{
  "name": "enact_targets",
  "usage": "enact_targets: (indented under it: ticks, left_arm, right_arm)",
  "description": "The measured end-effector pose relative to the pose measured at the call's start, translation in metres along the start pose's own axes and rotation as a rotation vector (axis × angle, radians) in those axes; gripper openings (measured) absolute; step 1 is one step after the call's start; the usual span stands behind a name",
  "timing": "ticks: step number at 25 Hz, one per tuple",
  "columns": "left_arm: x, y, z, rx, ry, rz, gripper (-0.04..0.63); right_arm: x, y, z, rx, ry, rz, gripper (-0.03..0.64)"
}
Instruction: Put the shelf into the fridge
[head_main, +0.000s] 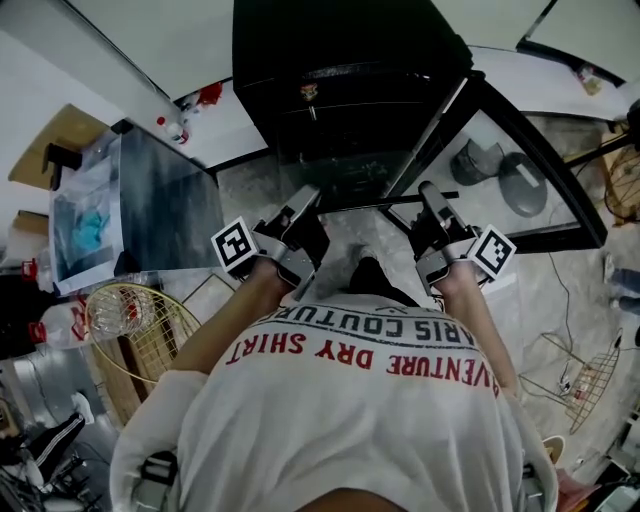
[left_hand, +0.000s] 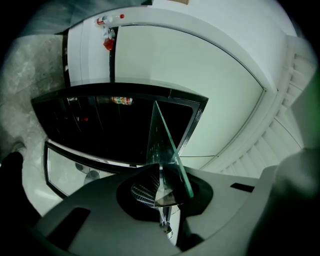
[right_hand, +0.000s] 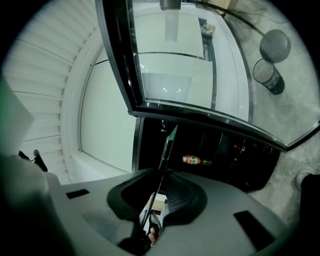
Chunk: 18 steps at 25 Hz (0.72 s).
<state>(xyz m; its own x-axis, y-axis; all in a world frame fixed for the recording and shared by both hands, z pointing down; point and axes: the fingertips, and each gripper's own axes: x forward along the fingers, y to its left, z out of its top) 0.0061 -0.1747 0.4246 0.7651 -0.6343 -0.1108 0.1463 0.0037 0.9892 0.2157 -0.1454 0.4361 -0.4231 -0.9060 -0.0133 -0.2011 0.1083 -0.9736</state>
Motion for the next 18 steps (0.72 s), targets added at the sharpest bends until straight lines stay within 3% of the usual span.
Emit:
enact_targets:
  ticks: [18]
  left_arm:
    - [0.031, 0.015, 0.029, -0.006, -0.057, 0.013, 0.048]
  right_arm:
    - [0.042, -0.022, 0.026, 0.024, 0.063, -0.017, 0.052]
